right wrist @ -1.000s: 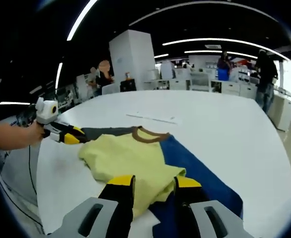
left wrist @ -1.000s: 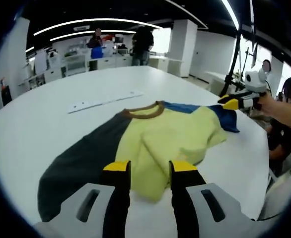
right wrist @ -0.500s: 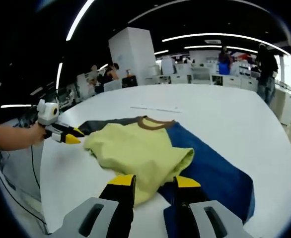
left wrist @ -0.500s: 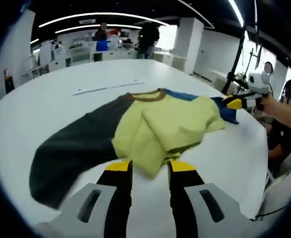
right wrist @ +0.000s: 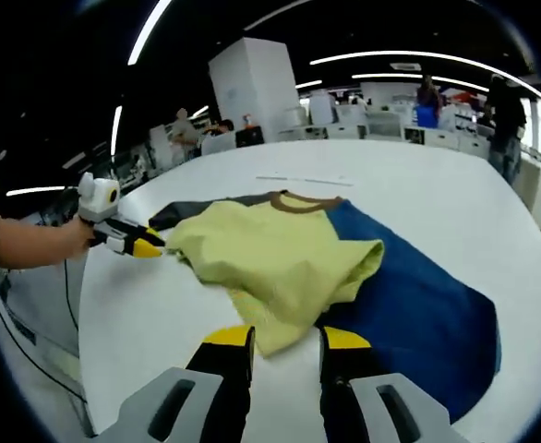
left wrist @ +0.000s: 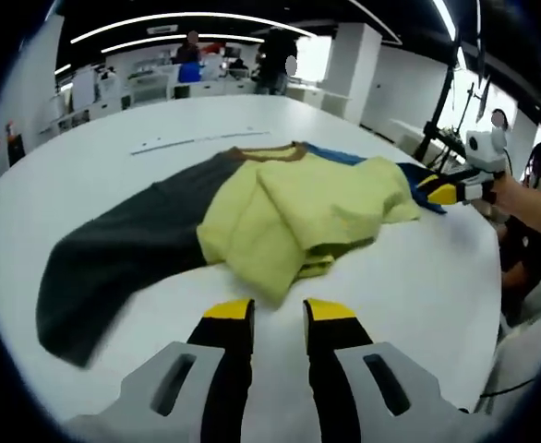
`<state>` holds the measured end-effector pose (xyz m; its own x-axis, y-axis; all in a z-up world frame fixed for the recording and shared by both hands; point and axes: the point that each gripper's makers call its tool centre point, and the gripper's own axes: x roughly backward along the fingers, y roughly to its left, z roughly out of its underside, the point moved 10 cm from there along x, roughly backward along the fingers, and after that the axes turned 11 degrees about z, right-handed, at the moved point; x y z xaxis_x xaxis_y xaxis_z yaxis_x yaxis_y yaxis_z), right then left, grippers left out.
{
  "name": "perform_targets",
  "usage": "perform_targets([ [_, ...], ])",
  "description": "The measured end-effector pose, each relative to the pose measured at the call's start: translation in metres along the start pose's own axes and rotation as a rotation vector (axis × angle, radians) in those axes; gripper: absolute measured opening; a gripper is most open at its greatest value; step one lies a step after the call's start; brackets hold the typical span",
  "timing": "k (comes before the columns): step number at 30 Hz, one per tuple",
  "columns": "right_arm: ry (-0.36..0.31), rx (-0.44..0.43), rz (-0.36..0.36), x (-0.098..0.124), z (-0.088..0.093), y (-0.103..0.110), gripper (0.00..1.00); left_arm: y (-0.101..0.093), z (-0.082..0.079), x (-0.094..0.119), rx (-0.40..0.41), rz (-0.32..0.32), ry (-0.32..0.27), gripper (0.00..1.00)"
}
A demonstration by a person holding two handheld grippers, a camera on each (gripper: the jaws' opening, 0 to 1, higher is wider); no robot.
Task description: Fold the garment on the visible template until the final outline fits inside the template.
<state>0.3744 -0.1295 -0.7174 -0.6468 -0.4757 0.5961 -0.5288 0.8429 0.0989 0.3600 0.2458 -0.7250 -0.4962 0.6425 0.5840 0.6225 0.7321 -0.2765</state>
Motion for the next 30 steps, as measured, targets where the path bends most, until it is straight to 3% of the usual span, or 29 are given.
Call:
perform_targets([
  [16, 0.052, 0.005, -0.002, -0.014, 0.011, 0.005, 0.13, -0.002, 0.001, -0.006, 0.032, -0.002, -0.021, 0.12],
  [30, 0.061, 0.02, 0.0, -0.015, 0.012, 0.008, 0.03, 0.007, 0.002, -0.005, 0.055, 0.001, -0.043, 0.02],
])
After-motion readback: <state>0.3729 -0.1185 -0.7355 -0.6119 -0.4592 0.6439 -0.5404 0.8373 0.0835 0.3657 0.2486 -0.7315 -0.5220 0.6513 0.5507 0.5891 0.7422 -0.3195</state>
